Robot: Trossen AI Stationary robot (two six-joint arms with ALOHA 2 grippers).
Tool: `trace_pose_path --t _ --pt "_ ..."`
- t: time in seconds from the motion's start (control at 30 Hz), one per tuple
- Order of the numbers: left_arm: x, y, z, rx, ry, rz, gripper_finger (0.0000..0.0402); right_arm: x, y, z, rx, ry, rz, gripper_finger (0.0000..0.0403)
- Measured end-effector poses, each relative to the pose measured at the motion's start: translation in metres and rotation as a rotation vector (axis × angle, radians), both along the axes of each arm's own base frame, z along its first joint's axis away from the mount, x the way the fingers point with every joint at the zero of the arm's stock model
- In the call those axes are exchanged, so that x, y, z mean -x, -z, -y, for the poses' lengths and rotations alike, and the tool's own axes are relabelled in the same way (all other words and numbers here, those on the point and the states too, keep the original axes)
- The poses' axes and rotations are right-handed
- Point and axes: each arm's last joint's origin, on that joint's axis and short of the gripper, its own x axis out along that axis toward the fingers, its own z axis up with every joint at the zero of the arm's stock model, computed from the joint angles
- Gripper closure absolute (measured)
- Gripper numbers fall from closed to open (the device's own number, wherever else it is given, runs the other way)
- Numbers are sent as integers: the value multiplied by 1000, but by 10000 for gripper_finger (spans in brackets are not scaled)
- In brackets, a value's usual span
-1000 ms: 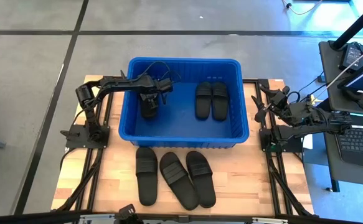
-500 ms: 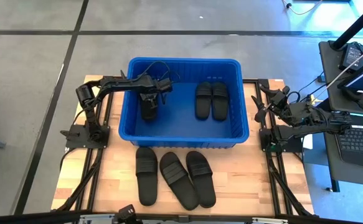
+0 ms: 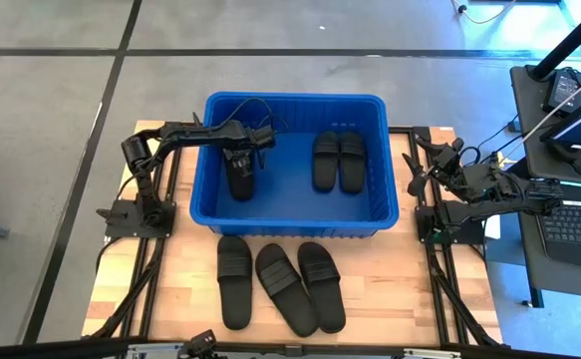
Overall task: Pick and place slides into bin
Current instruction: Put the black slide into the blue organizer bin
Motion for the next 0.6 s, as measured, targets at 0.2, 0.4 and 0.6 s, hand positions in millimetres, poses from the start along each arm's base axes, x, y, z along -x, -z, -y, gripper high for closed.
trace_pose_path --t 0.2,0.4,0.6 --pt "1 0 1 5 -3 -14 127 0 0 0 0 0 0 147" --pt "2 0 6 37 18 -47 127 0 0 0 0 0 0 147" --pt "0 1 18 123 51 -52 127 0 0 0 0 0 0 147"
